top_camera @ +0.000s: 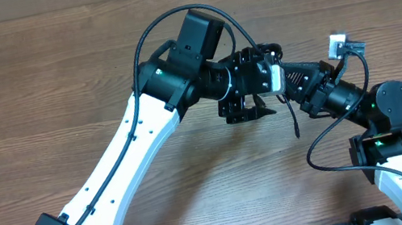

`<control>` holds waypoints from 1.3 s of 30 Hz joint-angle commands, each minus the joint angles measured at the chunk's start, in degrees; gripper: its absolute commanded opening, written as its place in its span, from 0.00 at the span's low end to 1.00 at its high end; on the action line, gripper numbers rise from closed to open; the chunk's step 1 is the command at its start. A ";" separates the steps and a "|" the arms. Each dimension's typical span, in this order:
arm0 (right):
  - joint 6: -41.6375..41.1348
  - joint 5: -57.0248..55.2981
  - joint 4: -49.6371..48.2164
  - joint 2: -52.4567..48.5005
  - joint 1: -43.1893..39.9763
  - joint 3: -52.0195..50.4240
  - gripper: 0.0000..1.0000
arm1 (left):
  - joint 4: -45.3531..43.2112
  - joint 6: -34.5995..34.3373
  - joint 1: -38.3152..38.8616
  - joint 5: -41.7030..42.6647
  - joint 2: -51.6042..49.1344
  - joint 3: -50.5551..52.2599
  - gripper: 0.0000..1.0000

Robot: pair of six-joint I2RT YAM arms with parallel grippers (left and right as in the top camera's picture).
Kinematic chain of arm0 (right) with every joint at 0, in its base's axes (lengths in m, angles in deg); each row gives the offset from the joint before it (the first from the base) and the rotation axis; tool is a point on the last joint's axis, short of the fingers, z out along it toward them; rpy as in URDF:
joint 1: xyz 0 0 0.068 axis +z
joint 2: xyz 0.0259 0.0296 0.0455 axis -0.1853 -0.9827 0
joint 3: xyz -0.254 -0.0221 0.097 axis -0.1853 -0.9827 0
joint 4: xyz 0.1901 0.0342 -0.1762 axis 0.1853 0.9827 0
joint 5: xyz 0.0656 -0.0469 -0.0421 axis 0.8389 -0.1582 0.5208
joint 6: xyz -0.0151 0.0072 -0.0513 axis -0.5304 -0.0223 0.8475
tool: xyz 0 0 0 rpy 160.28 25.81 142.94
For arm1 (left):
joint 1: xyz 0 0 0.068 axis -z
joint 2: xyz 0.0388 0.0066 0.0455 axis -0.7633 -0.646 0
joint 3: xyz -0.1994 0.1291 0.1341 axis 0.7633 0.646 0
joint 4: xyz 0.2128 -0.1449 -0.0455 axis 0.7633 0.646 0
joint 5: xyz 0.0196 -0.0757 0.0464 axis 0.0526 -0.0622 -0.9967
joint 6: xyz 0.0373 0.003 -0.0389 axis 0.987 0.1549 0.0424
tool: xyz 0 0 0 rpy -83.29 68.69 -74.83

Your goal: Untangle cables

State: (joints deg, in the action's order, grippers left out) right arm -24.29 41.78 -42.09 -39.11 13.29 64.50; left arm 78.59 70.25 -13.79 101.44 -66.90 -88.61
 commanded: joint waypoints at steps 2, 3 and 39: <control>-0.96 0.24 -0.83 0.11 -0.11 1.33 0.04 | -0.07 2.32 1.75 1.92 0.02 -0.74 0.73; -1.40 0.22 -0.90 0.11 -0.11 1.33 0.04 | -0.07 2.32 1.90 1.90 0.02 -0.74 0.72; -1.44 -0.44 -1.22 0.11 -0.11 1.33 0.04 | 2.12 2.19 1.92 -0.59 -1.57 -0.74 0.07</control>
State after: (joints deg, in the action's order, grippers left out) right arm -25.71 42.37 -42.76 -39.11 13.25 64.50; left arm 79.99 72.50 -12.24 101.81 -67.86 -88.61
